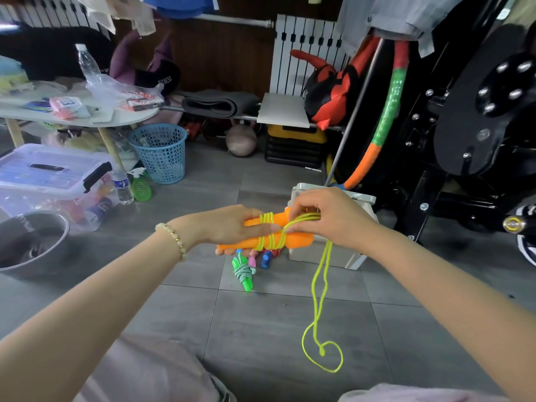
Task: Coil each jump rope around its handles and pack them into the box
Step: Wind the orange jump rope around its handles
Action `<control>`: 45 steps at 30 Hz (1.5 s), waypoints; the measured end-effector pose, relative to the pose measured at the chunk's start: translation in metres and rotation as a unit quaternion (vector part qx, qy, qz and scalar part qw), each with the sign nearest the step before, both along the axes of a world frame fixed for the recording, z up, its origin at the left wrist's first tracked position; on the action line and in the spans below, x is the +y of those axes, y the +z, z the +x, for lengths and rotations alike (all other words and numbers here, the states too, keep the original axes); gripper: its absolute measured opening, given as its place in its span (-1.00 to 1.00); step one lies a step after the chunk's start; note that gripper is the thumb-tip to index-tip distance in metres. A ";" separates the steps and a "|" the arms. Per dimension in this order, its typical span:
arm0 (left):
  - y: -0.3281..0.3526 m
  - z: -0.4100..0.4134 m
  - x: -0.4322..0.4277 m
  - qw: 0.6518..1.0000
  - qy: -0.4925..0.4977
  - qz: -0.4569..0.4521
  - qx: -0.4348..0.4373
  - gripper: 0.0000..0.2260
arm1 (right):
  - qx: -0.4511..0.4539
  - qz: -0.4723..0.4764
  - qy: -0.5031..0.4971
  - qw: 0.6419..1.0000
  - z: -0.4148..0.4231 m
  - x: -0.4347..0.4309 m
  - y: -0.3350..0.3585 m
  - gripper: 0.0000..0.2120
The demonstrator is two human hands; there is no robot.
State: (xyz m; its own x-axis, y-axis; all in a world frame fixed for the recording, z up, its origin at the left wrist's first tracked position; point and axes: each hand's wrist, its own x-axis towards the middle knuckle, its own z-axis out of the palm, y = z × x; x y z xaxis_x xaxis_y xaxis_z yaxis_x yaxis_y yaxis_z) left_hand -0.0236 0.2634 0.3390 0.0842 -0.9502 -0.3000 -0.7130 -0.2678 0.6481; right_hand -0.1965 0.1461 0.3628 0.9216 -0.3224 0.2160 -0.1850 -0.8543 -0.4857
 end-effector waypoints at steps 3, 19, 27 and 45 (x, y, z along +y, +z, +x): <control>0.006 0.000 0.001 1.000 -0.018 0.000 0.005 -0.62 | 0.003 -0.011 0.004 1.000 0.001 0.002 0.008 -0.84; 0.013 -0.018 -0.003 0.962 -0.054 -0.131 -0.233 -0.71 | 0.081 0.119 -0.033 0.989 0.010 -0.003 0.014 -0.75; 0.012 -0.031 0.006 0.977 -0.033 -0.133 -0.164 -0.57 | 0.097 0.280 0.024 0.955 0.000 -0.005 0.003 -0.75; 0.005 -0.033 0.016 0.983 0.052 -0.131 0.119 -0.66 | -0.037 0.546 0.025 0.837 -0.012 0.014 -0.033 -0.34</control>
State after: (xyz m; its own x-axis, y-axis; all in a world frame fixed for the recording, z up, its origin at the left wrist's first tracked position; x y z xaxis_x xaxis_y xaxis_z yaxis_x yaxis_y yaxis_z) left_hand -0.0562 0.2796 0.3439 0.1421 -0.9875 -0.0687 -0.5100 -0.1325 0.8499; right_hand -0.2089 0.1598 0.3301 0.9367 -0.3266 -0.1261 -0.0984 0.0998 -0.9901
